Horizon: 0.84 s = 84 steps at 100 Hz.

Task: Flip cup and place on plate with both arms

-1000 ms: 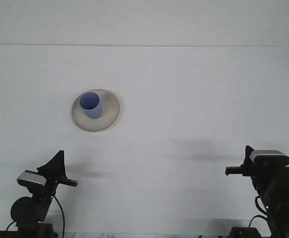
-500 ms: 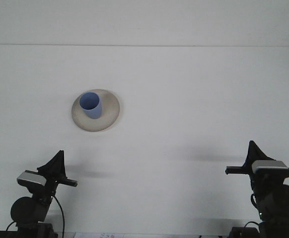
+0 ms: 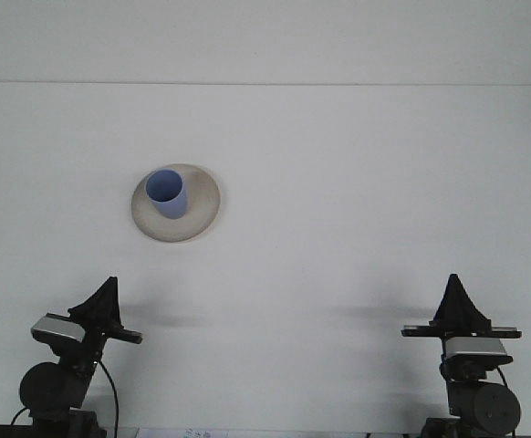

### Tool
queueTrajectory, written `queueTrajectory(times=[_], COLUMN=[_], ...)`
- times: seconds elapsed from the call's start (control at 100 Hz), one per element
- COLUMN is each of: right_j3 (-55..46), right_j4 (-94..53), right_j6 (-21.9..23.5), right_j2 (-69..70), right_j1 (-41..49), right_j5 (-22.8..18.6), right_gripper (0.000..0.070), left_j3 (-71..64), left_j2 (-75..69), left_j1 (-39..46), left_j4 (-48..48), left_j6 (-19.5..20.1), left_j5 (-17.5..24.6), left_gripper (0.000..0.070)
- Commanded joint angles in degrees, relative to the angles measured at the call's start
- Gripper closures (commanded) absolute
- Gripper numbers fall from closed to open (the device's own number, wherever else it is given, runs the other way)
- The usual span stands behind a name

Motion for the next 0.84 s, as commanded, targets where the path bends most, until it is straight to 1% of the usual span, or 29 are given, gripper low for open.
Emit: queueTrajectory(times=[0.0,0.12,0.83], right_j3=[-1.62,-1.75,-1.75], right_j4=[0.96,-2.16,-0.7], right_j6=[1.09,1.44,1.44], right_j2=[-0.02,-0.02,-0.02], right_j1=[0.15,0.24,0.26], right_j5=[0.17,0.17,0.17], right_gripper=[0.07,0.07,0.07], left_j3=[-1.11,-1.11,-1.11], left_j2=[-0.11,-0.11,-0.11], left_j1=[0.09,0.09,0.09], left_j4=[0.57,0.55,0.55], left_j6=[-0.11,-0.11,-0.11], left_j5=[0.28,0.28,0.28], left_gripper=[0.0685,0.0685,0.0685])
